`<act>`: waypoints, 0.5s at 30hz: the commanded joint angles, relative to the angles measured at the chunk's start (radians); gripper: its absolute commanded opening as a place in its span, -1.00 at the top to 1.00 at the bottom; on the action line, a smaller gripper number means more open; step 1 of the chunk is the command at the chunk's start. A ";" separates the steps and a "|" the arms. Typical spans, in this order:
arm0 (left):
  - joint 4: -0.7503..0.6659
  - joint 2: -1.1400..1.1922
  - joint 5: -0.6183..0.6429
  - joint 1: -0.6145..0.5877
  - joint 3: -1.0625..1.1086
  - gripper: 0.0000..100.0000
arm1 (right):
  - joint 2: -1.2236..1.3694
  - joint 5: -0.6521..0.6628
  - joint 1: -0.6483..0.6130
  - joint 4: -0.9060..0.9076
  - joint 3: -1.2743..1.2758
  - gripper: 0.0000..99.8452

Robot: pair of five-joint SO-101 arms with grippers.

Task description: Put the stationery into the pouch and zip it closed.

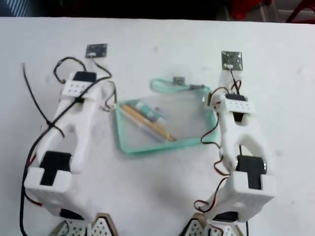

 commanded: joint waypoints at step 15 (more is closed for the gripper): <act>-0.144 0.056 0.074 -0.140 0.087 0.95 | 0.263 -0.046 0.030 0.166 -0.385 0.97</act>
